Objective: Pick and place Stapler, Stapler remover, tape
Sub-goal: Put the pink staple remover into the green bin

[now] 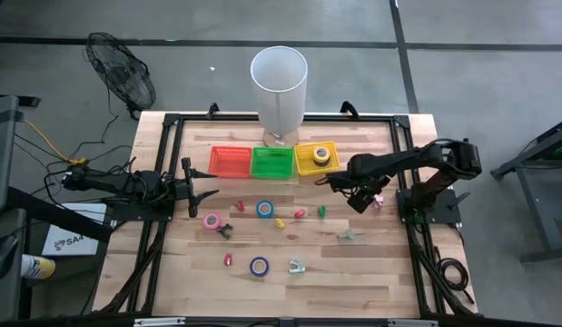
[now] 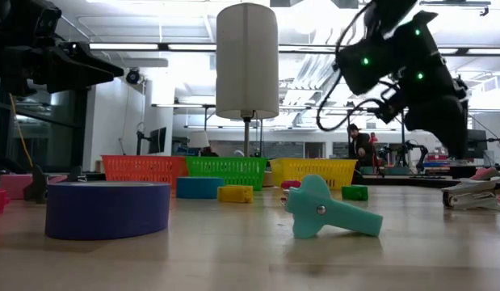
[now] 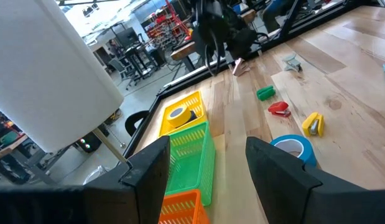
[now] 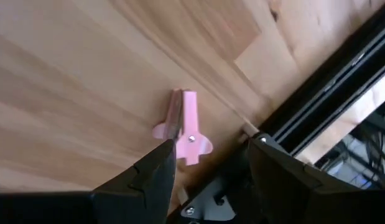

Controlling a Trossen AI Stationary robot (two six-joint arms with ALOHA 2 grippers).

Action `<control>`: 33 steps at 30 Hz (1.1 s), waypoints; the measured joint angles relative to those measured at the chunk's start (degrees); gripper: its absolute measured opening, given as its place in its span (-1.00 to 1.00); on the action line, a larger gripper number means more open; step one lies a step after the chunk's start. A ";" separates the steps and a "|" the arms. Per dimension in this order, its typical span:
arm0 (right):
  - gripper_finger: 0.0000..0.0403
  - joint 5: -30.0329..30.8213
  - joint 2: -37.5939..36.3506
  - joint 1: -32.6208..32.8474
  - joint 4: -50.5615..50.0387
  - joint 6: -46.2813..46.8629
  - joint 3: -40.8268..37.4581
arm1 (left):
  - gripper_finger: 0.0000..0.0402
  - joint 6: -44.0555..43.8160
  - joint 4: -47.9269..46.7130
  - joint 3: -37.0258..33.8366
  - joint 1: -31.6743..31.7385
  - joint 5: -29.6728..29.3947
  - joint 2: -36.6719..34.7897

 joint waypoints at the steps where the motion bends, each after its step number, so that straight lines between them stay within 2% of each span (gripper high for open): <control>1: -0.04 -0.58 0.00 -0.39 0.55 -0.10 -0.70 | 0.03 0.00 -0.01 0.00 0.00 0.00 0.00; 14: -0.04 -3.30 -0.09 -4.92 6.38 -3.03 -4.33 | 0.03 0.00 -0.01 0.00 0.00 -0.02 0.02; 33: -0.04 -4.74 -0.09 -4.99 9.46 -2.57 -5.81 | 0.03 0.00 0.00 0.00 0.00 -0.02 0.01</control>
